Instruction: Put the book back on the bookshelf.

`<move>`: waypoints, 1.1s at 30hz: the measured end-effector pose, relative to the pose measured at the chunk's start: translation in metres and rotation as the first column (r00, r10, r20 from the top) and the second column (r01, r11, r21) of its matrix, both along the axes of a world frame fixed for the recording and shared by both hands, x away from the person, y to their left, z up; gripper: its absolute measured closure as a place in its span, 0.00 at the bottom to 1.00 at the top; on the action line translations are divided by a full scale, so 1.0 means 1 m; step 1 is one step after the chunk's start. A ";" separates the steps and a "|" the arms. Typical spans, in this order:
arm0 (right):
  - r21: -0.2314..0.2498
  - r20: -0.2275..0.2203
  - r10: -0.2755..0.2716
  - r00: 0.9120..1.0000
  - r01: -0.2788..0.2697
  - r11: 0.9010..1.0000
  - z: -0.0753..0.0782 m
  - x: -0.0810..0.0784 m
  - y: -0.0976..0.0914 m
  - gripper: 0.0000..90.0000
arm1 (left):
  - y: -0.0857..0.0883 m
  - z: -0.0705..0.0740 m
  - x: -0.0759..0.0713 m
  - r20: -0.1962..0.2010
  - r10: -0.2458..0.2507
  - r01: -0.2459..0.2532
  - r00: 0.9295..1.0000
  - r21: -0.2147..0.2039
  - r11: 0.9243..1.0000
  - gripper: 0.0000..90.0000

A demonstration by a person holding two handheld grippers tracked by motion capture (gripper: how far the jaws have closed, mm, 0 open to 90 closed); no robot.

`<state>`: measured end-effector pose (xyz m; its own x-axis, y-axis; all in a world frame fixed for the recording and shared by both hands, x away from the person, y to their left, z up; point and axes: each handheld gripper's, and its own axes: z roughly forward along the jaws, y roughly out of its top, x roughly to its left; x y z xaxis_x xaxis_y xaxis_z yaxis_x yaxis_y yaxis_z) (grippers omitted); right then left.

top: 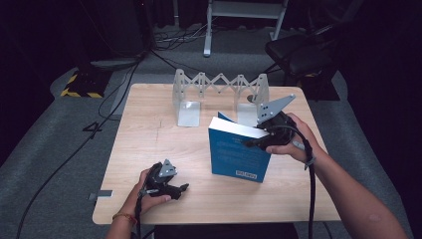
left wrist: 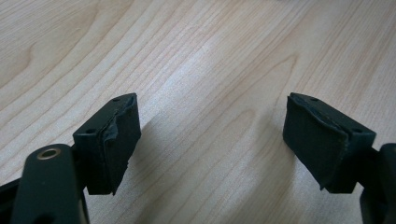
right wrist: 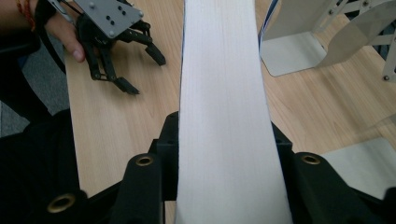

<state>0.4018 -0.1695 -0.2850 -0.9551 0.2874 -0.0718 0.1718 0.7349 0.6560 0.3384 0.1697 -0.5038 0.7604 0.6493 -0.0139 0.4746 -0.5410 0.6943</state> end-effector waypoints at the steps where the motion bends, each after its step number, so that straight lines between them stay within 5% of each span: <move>1: 0.000 0.000 0.000 1.000 0.000 1.000 0.000 0.000 0.000 0.68 | 0.000 0.000 0.000 0.000 0.000 0.000 1.000 0.000 1.000 0.22; 19: -0.014 0.021 -0.148 0.989 0.149 0.989 0.005 0.035 -0.018 0.68 | 0.000 0.000 -0.001 0.002 0.003 -0.003 1.000 0.001 1.000 0.22; 33: -0.011 0.036 -0.270 0.962 0.270 0.963 0.008 0.064 -0.036 0.68 | 0.000 0.000 0.000 0.002 0.001 -0.001 1.000 0.002 1.000 0.22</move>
